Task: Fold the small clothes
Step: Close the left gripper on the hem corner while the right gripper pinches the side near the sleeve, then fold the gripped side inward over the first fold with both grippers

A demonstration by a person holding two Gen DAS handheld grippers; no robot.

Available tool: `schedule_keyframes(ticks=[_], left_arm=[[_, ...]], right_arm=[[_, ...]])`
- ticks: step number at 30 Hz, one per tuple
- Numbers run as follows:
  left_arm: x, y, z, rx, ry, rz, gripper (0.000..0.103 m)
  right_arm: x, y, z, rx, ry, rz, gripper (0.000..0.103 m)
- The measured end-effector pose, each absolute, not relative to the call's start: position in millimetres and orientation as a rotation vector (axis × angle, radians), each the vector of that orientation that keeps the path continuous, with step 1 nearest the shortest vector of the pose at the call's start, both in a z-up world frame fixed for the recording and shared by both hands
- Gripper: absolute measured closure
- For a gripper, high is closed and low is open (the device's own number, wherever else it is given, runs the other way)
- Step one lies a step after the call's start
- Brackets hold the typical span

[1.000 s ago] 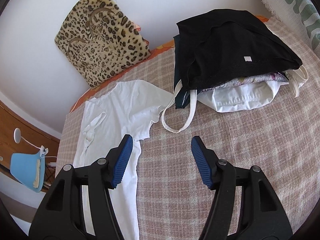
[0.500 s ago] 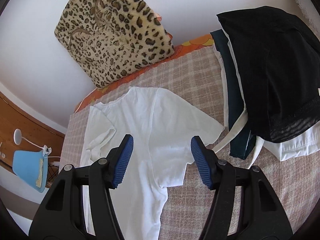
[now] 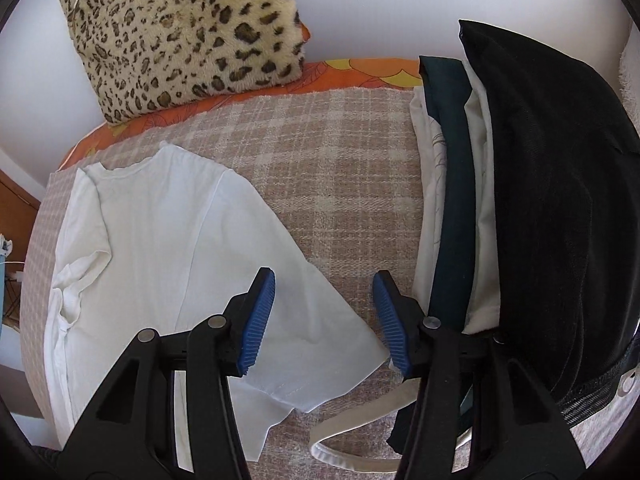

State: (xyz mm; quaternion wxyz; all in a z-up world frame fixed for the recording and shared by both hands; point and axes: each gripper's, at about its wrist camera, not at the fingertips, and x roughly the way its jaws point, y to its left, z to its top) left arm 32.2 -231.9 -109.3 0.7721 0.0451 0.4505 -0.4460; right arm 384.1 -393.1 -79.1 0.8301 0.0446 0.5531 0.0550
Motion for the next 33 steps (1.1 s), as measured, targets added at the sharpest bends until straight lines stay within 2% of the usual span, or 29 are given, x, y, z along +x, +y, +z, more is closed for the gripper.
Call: schedule_keyframes(ticks=[6, 8, 9, 10, 11, 15, 24, 33], left_arm=[[32, -233, -108, 0.096, 0.976, -0.968, 0.098], [33, -233, -108, 0.093, 0.975, -0.967, 0.098], [33, -233, -108, 0.091, 0.975, -0.967, 0.098], [34, -233, -108, 0.091, 0.974, -0.967, 0.098], [34, -234, -107, 0.09, 0.973, -0.966, 0.098], [35, -232, -108, 0.062, 0.981, -0.967, 0.098], [40, -219, -106, -0.018, 0.986, -0.968, 0.099], [35, -200, -96, -0.069, 0.945, -0.946, 0.099]], right_arm=[[385, -380, -84, -0.011, 1.183, 0.113, 0.048], [381, -375, -82, -0.05, 1.165, 0.12, 0.065], [379, -373, -81, -0.052, 1.161, 0.139, 0.089], [378, -372, -79, -0.052, 1.161, 0.144, 0.097], [378, -370, -77, -0.069, 1.158, 0.13, 0.099], [385, -371, -63, -0.095, 1.096, 0.051, 0.101], [386, -373, -73, -0.07, 1.127, 0.051, 0.101], [382, -365, -49, -0.055, 1.081, 0.045, 0.101]])
